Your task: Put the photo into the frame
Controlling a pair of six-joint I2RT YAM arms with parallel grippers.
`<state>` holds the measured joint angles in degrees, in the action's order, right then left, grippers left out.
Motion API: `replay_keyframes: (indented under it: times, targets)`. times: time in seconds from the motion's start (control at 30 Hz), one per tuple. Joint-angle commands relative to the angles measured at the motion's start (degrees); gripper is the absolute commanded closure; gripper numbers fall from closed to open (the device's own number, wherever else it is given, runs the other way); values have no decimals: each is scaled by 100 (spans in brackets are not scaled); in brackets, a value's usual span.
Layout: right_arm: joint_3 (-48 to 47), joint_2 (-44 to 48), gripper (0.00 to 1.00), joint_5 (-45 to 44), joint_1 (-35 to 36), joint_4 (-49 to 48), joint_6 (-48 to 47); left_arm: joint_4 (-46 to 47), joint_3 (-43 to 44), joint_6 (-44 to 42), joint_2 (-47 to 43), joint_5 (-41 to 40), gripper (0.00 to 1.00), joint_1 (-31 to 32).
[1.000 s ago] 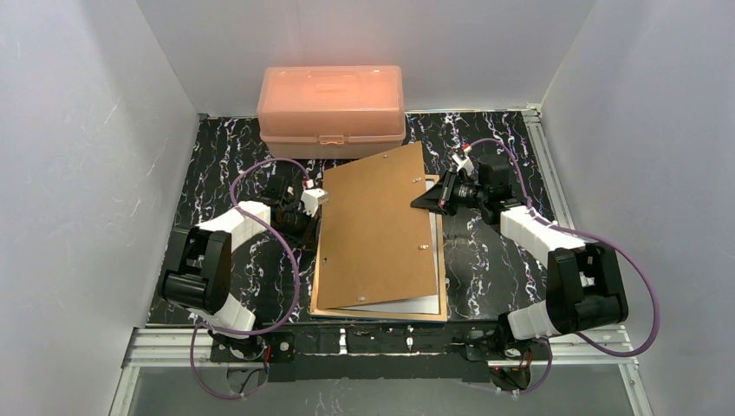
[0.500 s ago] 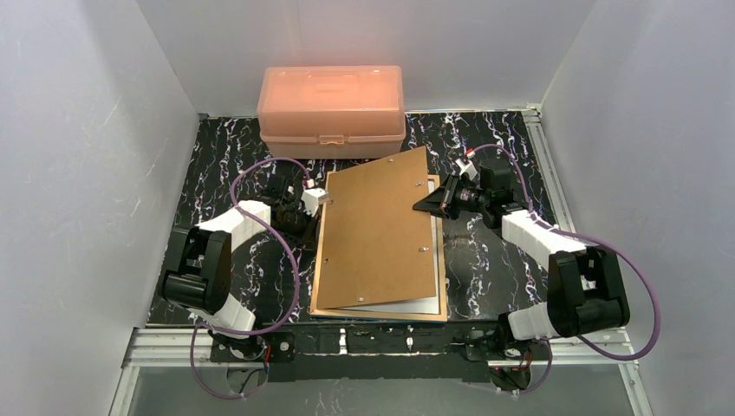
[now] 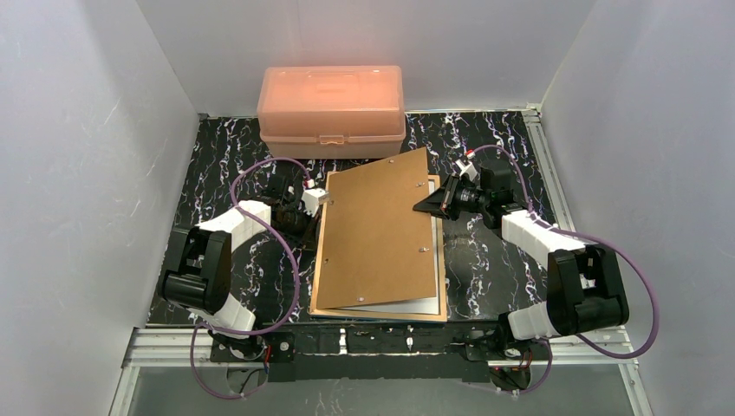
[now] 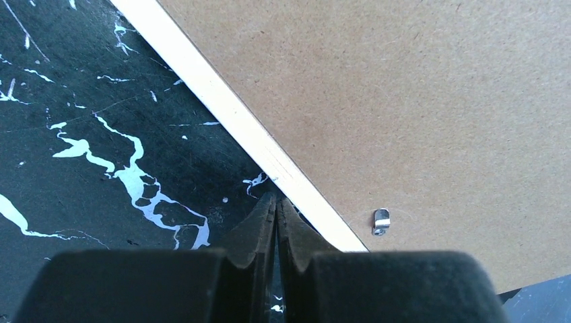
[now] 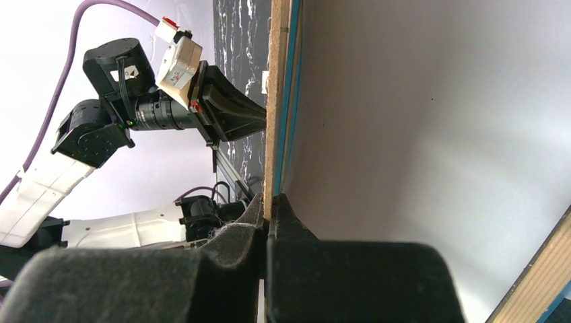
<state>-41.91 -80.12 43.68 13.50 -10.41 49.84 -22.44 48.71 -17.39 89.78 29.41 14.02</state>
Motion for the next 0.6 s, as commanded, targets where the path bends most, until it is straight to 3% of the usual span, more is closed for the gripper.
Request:
replay_keyframes:
  times: [0.0, 0.3, 0.57]
  targets:
    - [-326, -15, 99, 170, -77, -267, -248, -155, 119, -41, -123, 136, 97, 43]
    - [-37, 191, 99, 182, -170, -410, -127, -235, 210, 8, -99, 148, 97, 48]
    - [3, 87, 99, 194, -173, -571, -40, -268, 311, 111, -12, 278, 85, 97]
